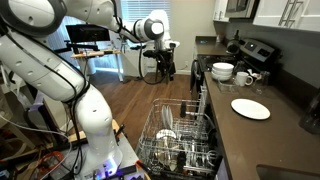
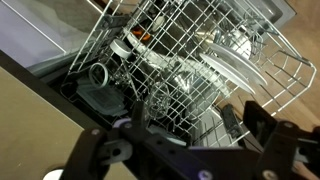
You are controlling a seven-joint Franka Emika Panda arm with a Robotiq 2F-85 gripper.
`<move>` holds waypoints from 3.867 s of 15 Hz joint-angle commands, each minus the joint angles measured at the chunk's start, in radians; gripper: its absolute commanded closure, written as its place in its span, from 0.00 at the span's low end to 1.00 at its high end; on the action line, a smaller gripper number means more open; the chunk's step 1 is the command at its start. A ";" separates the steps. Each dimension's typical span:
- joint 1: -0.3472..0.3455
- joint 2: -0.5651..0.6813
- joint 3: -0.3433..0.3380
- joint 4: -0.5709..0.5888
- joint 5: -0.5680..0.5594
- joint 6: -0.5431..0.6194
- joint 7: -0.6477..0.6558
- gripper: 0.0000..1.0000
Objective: Pick up the white plate from the counter and place it inside the dishwasher
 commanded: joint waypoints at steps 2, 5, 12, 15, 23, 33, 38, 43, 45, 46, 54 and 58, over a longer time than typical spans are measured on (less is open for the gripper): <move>-0.011 0.286 -0.070 0.204 -0.077 -0.101 -0.111 0.00; -0.005 0.447 -0.100 0.347 -0.167 -0.120 -0.100 0.00; 0.040 0.751 -0.175 0.669 -0.350 -0.210 -0.094 0.00; 0.060 0.851 -0.225 0.779 -0.441 -0.208 -0.074 0.00; 0.068 0.831 -0.241 0.733 -0.424 -0.165 -0.082 0.00; 0.084 0.894 -0.310 0.757 -0.696 0.049 0.120 0.00; 0.053 0.977 -0.351 0.811 -0.734 0.137 0.138 0.00; 0.053 1.007 -0.370 0.818 -0.721 0.157 0.131 0.00; 0.055 1.025 -0.372 0.836 -0.720 0.158 0.135 0.00; 0.056 1.027 -0.372 0.833 -0.727 0.169 0.137 0.00; 0.052 1.051 -0.396 0.826 -0.826 0.325 0.125 0.00; 0.040 1.061 -0.394 0.825 -0.872 0.359 0.097 0.00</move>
